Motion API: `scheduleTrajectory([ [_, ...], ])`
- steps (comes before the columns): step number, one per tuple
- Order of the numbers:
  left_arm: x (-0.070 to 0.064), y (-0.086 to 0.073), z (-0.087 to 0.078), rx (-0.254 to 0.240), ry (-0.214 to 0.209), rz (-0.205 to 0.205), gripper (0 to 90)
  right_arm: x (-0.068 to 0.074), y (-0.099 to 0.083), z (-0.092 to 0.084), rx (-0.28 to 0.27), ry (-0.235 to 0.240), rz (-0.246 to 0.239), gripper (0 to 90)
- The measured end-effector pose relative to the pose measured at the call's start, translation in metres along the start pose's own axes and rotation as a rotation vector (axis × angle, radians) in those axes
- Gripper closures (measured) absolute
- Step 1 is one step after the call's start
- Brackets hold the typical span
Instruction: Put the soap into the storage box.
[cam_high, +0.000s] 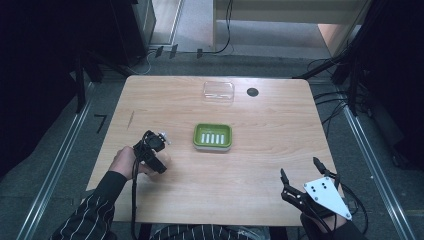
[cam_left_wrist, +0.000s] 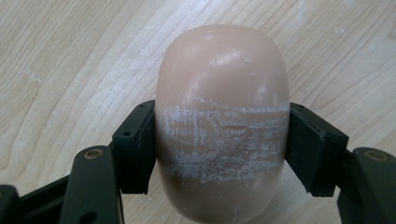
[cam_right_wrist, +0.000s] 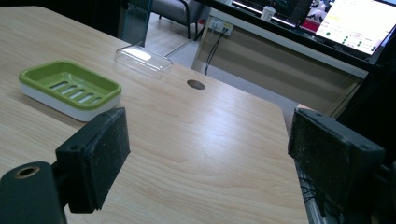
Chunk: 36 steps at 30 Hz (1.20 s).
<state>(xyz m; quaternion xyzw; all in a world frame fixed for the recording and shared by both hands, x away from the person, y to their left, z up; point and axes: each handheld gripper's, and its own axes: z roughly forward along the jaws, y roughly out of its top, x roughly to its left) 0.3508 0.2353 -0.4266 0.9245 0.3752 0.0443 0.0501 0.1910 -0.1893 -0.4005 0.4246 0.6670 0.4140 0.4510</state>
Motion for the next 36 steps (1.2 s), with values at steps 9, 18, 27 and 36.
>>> scheduleTrajectory([
  [9,-0.004,0.01,-0.006,0.001,-0.003,0.056,33.5,0.0,0.0,0.0,0.0,-0.001,0.001,13.5],
  [18,-0.009,0.021,-0.006,0.006,-0.003,0.106,33.4,0.0,0.0,0.0,0.0,-0.001,0.001,13.4],
  [27,-0.013,0.034,-0.01,-0.01,-0.014,0.146,33.4,0.0,0.0,0.0,-0.001,-0.001,0.0,13.4],
  [36,-0.018,0.044,-0.01,-0.003,-0.016,0.189,33.5,0.0,0.0,0.0,-0.001,-0.002,0.002,13.4],
])
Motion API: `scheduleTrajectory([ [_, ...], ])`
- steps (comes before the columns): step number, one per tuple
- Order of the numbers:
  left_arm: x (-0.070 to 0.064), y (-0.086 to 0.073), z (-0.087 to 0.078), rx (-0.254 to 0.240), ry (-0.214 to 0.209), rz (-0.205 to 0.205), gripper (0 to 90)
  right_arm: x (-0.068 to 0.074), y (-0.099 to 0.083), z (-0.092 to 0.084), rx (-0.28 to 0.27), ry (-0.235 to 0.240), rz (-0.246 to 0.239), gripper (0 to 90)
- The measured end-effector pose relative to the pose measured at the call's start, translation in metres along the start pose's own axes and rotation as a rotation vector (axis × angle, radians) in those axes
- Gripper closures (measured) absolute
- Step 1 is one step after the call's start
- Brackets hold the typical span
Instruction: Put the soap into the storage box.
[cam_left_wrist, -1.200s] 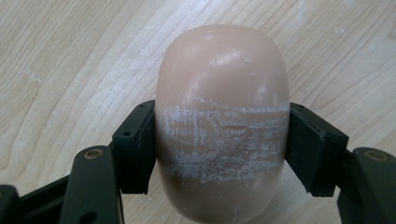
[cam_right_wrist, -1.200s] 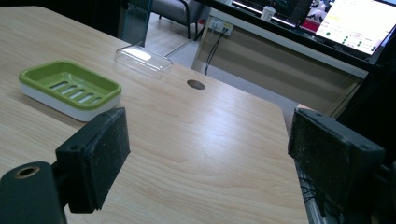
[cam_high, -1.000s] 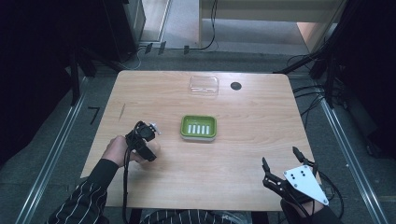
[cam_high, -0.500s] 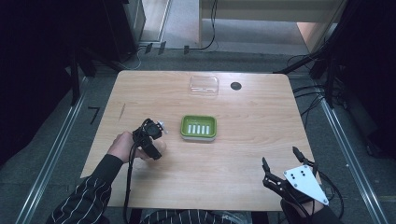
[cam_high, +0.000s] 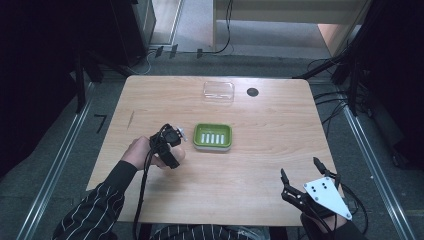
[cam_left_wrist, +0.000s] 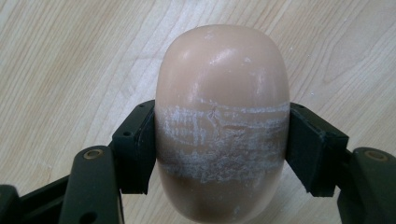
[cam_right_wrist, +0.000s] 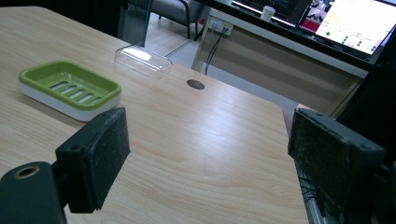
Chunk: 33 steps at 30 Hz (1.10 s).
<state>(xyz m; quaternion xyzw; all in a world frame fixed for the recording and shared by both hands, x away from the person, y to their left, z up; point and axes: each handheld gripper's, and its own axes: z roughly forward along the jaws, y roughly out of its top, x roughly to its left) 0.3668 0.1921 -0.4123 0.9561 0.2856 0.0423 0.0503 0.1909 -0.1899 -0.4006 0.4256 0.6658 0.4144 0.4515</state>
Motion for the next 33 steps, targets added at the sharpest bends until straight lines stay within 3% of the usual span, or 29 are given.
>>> scheduleTrajectory([
  [27,-0.001,0.026,-0.009,-0.002,-0.007,0.099,33.5,-0.004,-0.003,0.001,0.006,-0.003,0.004,13.5],
  [33,-0.003,0.028,-0.007,0.001,-0.013,0.103,33.5,-0.004,-0.003,0.0,0.007,-0.007,0.004,13.5],
])
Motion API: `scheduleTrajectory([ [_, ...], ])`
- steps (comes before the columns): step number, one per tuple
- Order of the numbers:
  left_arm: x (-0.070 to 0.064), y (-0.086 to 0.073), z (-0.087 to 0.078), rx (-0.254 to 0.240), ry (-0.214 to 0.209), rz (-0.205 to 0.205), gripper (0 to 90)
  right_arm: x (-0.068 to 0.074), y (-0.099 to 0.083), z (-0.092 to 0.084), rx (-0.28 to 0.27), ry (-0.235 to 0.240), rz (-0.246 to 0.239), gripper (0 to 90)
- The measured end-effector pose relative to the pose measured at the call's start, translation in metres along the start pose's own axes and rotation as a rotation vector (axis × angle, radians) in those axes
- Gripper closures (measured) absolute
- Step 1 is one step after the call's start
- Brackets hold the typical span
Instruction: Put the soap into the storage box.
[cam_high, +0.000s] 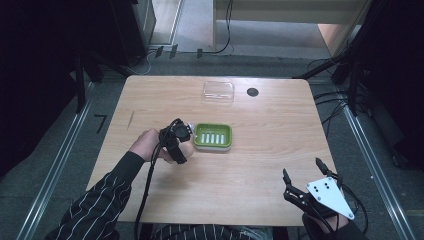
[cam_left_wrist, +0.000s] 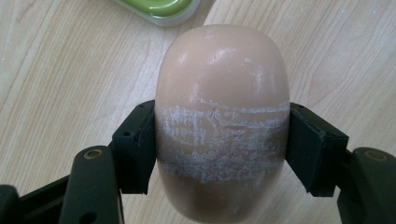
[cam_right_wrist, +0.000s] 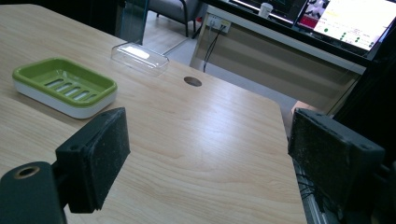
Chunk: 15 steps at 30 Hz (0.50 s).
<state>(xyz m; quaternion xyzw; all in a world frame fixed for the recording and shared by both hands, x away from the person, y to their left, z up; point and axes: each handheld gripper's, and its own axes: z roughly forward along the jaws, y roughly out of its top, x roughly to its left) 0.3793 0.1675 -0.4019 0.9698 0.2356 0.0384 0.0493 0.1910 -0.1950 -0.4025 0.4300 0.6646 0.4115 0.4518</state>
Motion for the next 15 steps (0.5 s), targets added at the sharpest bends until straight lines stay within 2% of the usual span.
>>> scheduleTrajectory([
  [2,0.0,0.001,0.0,0.003,0.001,0.017,33.5,0.0,0.0,-0.001,0.0,-0.003,0.001,13.4],
  [4,-0.001,0.003,0.0,-0.004,-0.001,0.013,33.4,0.001,0.0,-0.002,-0.002,-0.005,0.006,13.4],
  [6,0.0,0.004,-0.001,0.003,-0.002,0.032,33.5,0.001,0.001,-0.003,-0.004,-0.006,-0.001,13.4],
  [15,-0.001,0.014,-0.005,-0.007,-0.003,0.062,33.5,0.002,0.002,-0.002,-0.005,-0.004,-0.008,13.4],
])
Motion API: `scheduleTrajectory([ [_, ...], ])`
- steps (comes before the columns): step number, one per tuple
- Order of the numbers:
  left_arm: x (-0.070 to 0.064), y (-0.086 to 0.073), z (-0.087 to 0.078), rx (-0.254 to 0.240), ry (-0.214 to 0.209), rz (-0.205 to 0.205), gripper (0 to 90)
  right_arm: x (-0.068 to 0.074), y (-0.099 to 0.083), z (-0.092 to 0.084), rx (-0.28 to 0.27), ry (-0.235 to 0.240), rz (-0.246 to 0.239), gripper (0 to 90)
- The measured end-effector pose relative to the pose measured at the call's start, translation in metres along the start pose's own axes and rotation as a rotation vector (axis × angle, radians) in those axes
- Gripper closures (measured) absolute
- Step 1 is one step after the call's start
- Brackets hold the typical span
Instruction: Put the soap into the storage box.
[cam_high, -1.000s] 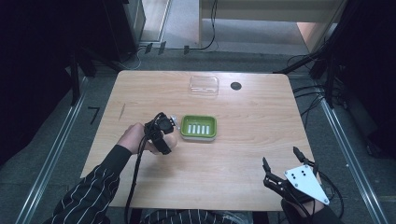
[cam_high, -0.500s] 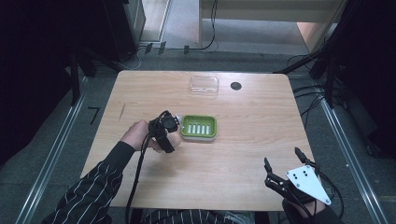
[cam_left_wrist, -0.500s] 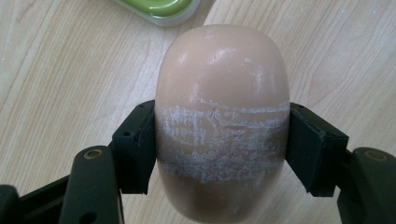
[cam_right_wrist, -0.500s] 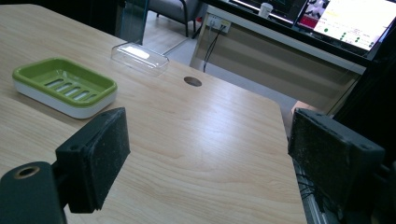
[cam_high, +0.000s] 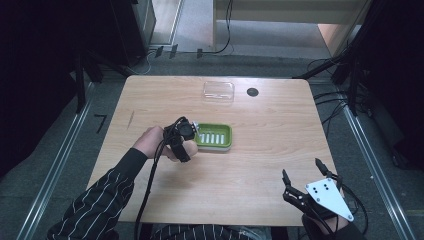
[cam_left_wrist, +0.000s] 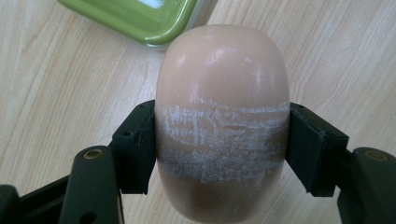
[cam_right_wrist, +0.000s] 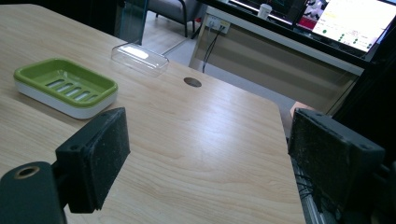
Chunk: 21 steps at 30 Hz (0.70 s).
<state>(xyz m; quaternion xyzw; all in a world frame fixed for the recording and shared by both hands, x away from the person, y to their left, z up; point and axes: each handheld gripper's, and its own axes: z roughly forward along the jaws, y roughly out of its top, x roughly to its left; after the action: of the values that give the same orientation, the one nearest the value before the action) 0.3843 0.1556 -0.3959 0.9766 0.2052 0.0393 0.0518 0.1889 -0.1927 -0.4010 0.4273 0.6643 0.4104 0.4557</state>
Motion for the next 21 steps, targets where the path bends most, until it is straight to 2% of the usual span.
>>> scheduleTrajectory([
  [9,0.001,0.005,0.001,0.029,0.007,0.036,33.5,0.0,0.0,0.001,-0.003,0.005,-0.001,13.4],
  [15,0.003,0.007,-0.001,0.013,0.008,0.04,33.5,0.0,0.0,0.002,-0.001,0.009,0.0,13.5],
  [21,0.004,0.014,-0.007,-0.003,0.015,0.065,33.5,0.0,0.0,0.001,0.002,0.003,0.007,13.4],
])
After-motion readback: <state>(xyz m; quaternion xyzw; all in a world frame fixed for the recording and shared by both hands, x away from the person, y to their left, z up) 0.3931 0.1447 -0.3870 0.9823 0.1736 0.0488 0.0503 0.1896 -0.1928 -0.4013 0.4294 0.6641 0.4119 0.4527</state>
